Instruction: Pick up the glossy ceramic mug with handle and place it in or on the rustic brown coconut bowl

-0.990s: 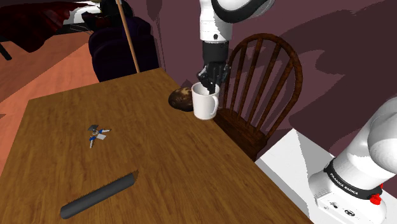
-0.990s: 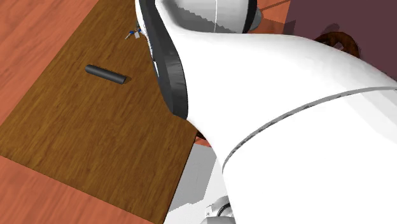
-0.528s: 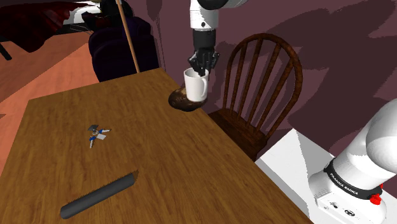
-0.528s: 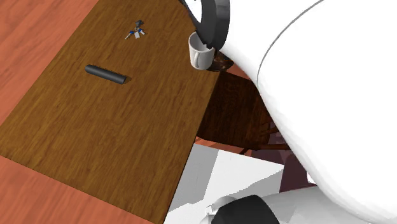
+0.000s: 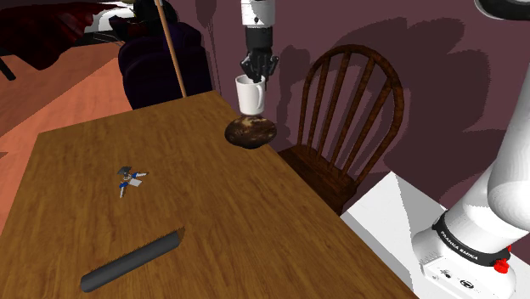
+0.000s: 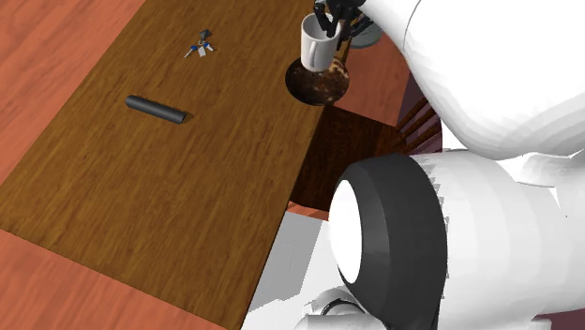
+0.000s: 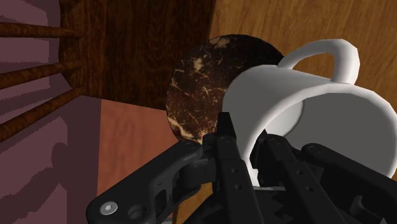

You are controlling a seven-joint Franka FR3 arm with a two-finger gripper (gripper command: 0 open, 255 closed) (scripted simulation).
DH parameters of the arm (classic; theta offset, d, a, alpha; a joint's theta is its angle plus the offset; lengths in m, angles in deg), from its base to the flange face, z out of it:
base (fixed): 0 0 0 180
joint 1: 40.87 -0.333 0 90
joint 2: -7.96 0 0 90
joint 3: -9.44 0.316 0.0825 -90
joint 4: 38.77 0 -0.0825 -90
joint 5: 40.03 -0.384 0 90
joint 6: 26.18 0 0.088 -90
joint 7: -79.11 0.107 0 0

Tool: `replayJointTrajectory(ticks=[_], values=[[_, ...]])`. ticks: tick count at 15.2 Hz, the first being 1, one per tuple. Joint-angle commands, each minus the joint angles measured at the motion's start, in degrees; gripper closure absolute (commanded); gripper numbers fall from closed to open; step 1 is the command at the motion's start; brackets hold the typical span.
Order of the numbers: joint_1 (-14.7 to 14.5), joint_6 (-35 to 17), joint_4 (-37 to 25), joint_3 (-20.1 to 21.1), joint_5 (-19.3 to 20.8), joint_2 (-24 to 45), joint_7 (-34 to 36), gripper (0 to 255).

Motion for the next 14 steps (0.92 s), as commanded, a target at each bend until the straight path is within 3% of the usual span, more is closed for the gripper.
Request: replayJointTrajectory(ticks=[1,14], values=[[0.0,-0.1,-1.5,-0.2,0.4,1.6,-0.2,255],[0.1,-9.5,6.7,-0.4,0.6,2.9,-0.6,255]])
